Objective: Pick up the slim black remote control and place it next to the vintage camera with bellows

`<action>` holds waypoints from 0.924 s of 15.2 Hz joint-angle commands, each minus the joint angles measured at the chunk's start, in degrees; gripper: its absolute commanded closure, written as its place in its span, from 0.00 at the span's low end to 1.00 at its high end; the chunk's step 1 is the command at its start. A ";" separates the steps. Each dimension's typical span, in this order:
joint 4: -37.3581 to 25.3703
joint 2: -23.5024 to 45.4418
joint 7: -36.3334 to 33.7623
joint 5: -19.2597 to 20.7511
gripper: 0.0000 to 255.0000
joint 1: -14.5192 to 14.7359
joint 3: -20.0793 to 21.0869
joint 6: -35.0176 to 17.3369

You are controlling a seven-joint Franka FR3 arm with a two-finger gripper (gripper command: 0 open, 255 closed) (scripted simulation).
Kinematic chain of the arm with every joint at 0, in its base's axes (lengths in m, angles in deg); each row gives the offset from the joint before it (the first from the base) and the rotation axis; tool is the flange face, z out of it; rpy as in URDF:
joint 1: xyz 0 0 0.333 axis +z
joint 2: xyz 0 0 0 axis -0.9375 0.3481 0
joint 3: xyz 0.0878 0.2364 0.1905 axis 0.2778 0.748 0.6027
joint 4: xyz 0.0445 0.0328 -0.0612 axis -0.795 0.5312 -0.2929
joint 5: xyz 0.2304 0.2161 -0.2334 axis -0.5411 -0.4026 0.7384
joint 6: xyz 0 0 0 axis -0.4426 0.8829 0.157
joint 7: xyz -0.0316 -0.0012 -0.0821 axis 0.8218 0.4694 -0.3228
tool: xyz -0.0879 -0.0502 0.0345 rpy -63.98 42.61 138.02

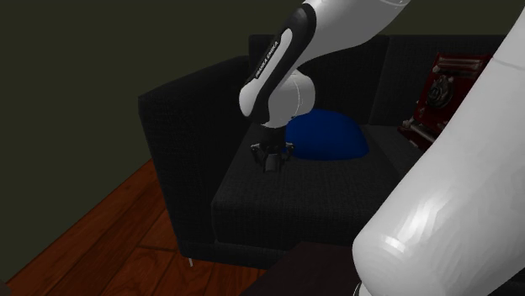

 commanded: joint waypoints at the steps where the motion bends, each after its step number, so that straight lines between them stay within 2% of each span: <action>1: 0.13 0.17 0.00 -0.09 1.00 0.15 0.18 -0.14; 14: -3.59 -6.75 -0.53 0.59 1.00 0.00 0.44 10.48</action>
